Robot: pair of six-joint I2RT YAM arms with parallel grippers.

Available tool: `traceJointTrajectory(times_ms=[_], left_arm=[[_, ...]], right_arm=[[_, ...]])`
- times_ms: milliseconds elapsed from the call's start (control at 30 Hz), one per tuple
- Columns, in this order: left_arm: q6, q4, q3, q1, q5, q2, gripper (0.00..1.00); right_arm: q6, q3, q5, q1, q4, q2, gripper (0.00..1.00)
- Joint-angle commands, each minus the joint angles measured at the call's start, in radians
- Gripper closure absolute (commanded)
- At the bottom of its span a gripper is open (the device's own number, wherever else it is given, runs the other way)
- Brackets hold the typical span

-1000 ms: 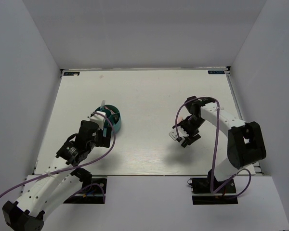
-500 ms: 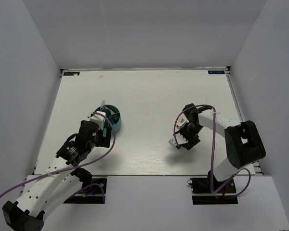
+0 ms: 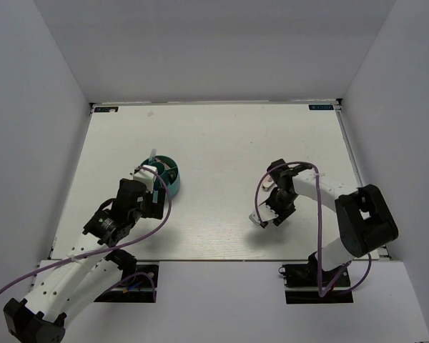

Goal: Sort the stationery into containers
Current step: Pick up the pen from the center of the board, then place the pen in the storage box.

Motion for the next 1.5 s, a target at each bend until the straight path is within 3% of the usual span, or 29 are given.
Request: traceJointTrajectory(times_ms=[0,133,233,367,400,467,500,533,567,600,633,733,933,967,1100,1167,1267,1367,1467], left_arm=[[0.003,-0.001,0.037,0.002,-0.014,-0.014,0.0],[0.003,-0.003,0.037,0.002,-0.014,-0.011,0.0],[0.003,-0.001,0.034,0.002,-0.025,-0.016,0.0],[0.0,0.0,0.033,0.001,-0.036,-0.017,0.0],[0.002,0.006,0.034,0.002,-0.04,-0.016,0.0],[-0.003,0.0,0.031,0.001,-0.062,-0.025,0.0],[-0.003,0.003,0.03,0.002,-0.077,-0.028,0.0],[-0.003,0.005,0.028,0.002,-0.096,-0.046,0.0],[-0.003,0.011,0.024,0.002,-0.117,-0.051,0.0],[-0.003,0.015,0.019,0.001,-0.128,-0.059,0.0],[-0.004,0.018,0.016,0.002,-0.152,-0.082,0.0],[-0.01,0.034,-0.004,0.008,-0.209,-0.126,0.0],[-0.078,0.019,0.025,0.031,-0.382,-0.189,0.0],[-0.098,0.011,0.031,0.032,-0.413,-0.2,0.0],[-0.15,-0.055,0.062,0.03,-0.47,-0.221,0.0],[-0.167,-0.086,0.068,0.032,-0.479,-0.235,0.0],[-0.193,-0.135,0.074,0.032,-0.501,-0.246,0.0],[-0.214,-0.173,0.07,0.031,-0.518,-0.26,0.0],[-0.228,-0.182,0.056,0.032,-0.527,-0.277,0.0]], right_arm=[[-0.021,-0.077,0.056,0.003,0.096,0.04,0.51],[-0.015,-0.086,0.055,0.011,0.08,0.037,0.66],[0.021,-0.07,0.044,0.018,0.05,0.039,0.72],[0.21,0.079,-0.086,0.041,-0.032,0.037,0.78],[0.368,0.113,-0.111,0.054,-0.064,0.039,0.79],[0.475,0.266,-0.217,0.066,-0.093,0.054,0.83],[0.652,0.308,-0.237,0.081,-0.107,0.063,0.85],[0.711,0.437,-0.3,0.087,-0.118,0.097,0.86],[0.827,0.481,-0.321,0.095,-0.115,0.109,0.9],[0.958,0.519,-0.335,0.104,-0.101,0.124,0.99],[1.02,0.64,-0.39,0.109,-0.099,0.153,1.0],[1.324,0.769,-0.473,0.13,-0.043,0.21,1.0],[1.793,0.718,-0.628,0.172,0.368,0.226,1.0],[1.842,0.701,-0.67,0.178,0.568,0.229,1.0],[2.199,0.562,-0.721,0.215,1.0,0.269,1.0],[2.383,0.537,-0.72,0.238,1.298,0.301,1.0],[2.594,0.541,-0.706,0.245,1.552,0.371,1.0],[2.788,0.581,-0.697,0.255,1.724,0.446,1.0],[2.847,0.579,-0.669,0.261,1.809,0.485,1.0]])
